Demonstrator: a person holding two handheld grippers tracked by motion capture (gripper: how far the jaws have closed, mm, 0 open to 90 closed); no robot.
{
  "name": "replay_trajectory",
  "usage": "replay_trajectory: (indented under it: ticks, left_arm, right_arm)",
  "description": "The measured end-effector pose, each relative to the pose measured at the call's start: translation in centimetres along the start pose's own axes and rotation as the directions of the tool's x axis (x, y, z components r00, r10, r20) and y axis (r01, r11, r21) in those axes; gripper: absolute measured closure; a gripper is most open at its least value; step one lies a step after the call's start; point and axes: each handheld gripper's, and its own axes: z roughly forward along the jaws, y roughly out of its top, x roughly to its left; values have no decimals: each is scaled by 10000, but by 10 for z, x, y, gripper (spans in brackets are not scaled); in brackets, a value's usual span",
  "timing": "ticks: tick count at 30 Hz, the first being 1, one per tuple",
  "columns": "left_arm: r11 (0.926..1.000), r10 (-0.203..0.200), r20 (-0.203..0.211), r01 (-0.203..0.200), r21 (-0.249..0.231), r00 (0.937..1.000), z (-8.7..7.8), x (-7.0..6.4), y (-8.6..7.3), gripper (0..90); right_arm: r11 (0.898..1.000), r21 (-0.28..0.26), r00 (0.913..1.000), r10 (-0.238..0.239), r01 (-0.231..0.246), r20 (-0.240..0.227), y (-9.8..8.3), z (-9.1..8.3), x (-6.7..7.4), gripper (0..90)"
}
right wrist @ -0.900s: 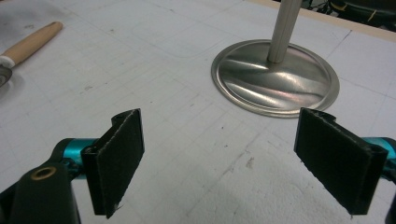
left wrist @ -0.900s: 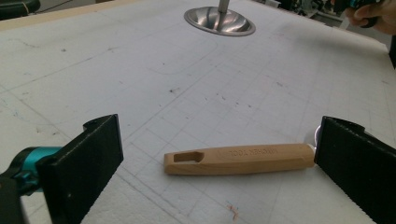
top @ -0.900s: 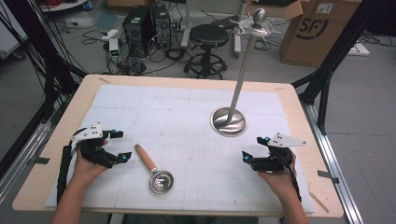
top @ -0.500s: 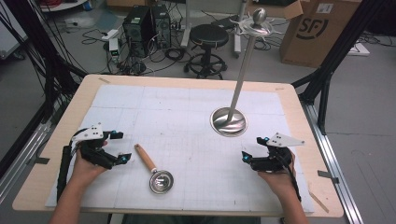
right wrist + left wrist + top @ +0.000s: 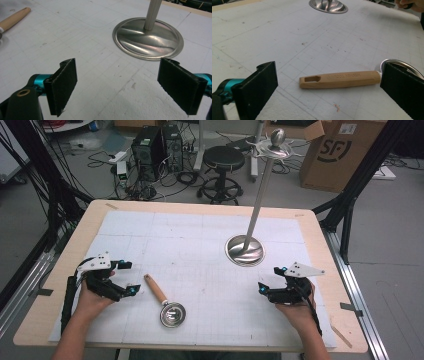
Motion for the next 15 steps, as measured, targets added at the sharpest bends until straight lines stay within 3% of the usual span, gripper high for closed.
replay_trajectory:
  ticks: [15]
  left_arm:
    - [10000,75,157,-76,43,9998,2,-2,0,17]
  right_arm:
    - [9999,84,9999,-93,94,-54,0,2,2,152]
